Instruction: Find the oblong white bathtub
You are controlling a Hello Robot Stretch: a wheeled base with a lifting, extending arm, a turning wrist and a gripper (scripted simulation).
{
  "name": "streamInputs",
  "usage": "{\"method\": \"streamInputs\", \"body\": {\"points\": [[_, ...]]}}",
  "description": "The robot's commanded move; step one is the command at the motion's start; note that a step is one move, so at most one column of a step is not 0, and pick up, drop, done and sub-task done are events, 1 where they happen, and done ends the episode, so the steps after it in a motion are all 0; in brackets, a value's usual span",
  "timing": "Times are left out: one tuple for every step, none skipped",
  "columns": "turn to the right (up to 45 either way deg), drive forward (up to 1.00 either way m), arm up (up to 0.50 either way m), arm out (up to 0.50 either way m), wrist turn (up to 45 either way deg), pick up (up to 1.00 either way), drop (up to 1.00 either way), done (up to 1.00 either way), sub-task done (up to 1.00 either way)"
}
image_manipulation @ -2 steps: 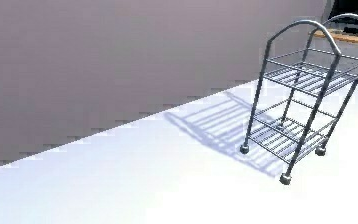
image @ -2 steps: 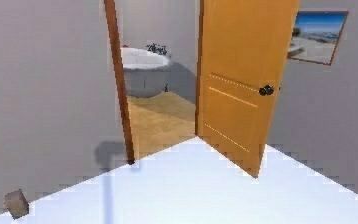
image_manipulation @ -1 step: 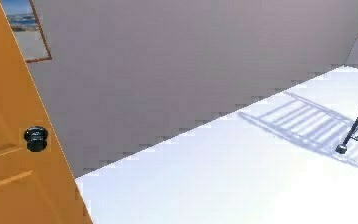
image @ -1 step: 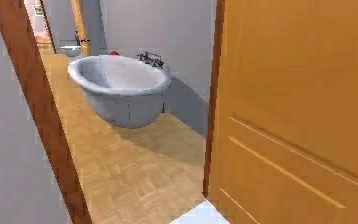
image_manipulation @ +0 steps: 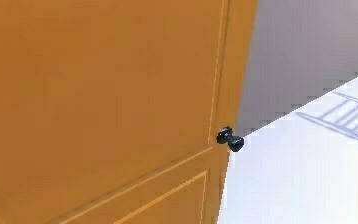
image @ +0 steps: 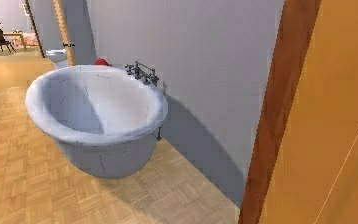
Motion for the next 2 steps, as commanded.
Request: {"method": "streamInputs", "body": {"points": [[-21.0,0.0,0.0,0.0,0.0,0.0,0.0,0.0,0.0],[0.0,0.0,0.0,0.0,0.0,0.0,0.0,1.0,0.0]]}}
